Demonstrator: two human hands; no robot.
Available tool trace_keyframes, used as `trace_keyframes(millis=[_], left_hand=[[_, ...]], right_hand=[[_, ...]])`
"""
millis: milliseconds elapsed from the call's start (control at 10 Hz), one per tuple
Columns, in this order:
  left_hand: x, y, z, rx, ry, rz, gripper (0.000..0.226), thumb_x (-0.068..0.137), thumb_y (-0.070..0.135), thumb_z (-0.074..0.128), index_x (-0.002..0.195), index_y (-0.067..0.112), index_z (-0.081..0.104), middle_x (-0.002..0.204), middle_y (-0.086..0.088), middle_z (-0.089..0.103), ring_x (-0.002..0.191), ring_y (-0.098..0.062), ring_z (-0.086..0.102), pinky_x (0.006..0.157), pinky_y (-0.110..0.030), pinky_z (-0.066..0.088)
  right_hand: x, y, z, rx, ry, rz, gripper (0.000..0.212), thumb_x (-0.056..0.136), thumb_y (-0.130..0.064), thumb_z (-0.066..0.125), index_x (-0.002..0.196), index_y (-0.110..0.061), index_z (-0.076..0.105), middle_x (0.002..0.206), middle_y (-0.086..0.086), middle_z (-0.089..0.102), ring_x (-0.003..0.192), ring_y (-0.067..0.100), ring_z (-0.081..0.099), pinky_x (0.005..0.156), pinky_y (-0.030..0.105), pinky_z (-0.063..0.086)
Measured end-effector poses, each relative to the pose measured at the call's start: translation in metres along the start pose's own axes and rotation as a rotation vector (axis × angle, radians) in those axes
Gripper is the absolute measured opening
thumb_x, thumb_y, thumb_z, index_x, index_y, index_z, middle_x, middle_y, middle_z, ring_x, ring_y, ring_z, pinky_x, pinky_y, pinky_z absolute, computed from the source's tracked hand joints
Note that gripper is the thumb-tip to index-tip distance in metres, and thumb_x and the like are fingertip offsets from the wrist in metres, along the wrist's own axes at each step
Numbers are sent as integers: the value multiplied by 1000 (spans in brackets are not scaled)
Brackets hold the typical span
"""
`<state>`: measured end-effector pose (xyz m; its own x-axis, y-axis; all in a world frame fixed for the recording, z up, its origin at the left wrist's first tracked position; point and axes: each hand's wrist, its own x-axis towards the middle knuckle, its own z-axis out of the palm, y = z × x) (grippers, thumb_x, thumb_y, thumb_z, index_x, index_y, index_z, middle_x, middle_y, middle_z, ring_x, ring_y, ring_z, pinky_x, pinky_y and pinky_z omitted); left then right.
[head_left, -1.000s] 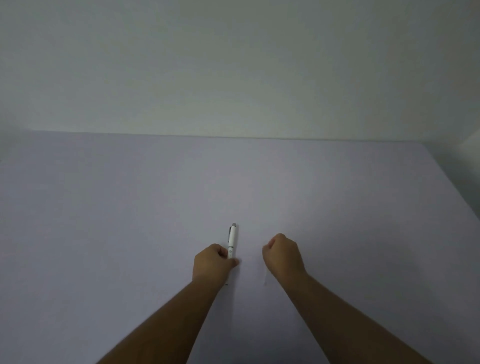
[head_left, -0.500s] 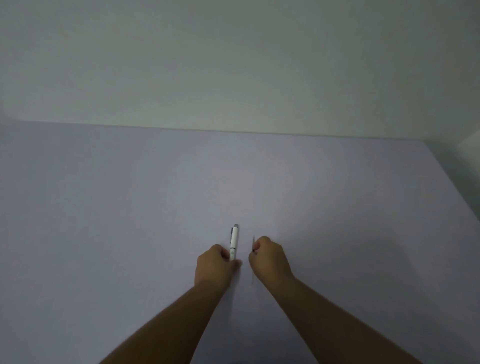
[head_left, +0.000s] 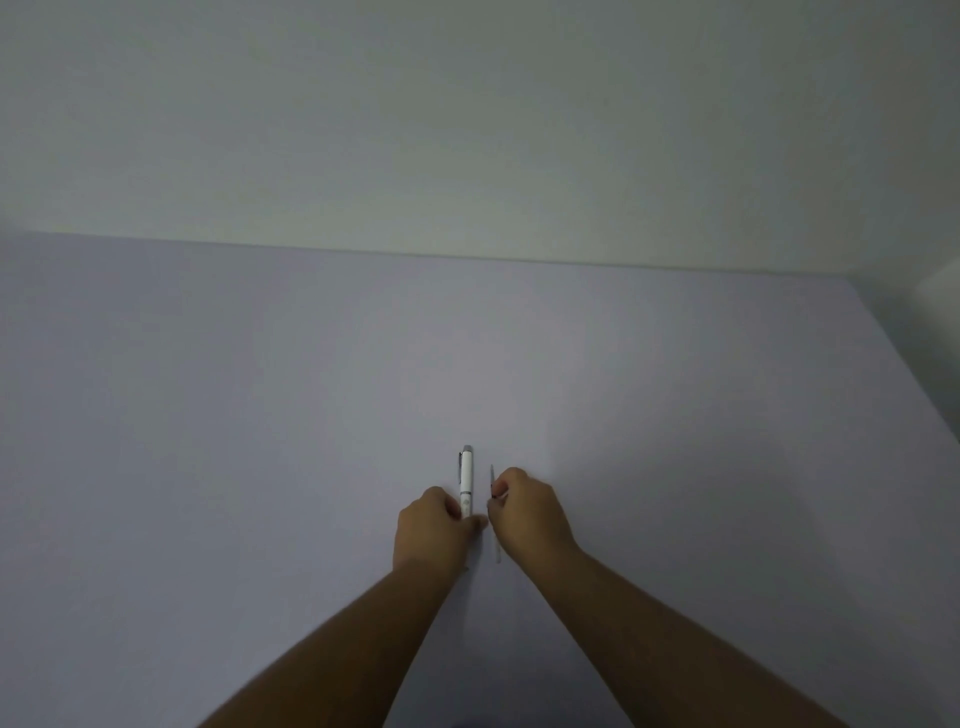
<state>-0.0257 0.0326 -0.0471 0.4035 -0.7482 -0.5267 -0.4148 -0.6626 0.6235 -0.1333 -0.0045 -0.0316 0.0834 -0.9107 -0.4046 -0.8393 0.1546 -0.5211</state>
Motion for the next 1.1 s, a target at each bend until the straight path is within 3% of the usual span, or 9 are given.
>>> trace_keyframes(millis=[800,1000,1100], left_hand=[[2,-7,0,56,-15,22,34,74,44,74,71,20,49,66,2,57,58,-10,53,48,-20,37],[-3,-2,-11,91,-17,48,37,79,53,63,78,17,53,69,2,57,60,-10,53,51,-22,40],[-6,2,-22,80,134,93,41,86,53,49,95,14,55,94,-6,63,80,-20,59,67,-30,47]], right_hand=[[-3,7,-1,50,12,0,16,89,-24,54,95,-12,61,97,12,69,90,28,63,79,35,52],[-4,3,-7,21,56,-22,21,92,-25,48,95,-9,61,98,13,68,94,31,62,81,39,51],[-2,-1,-19,9,166,-42,29,96,-28,41,95,-6,61,98,15,66,93,32,60,78,40,49]])
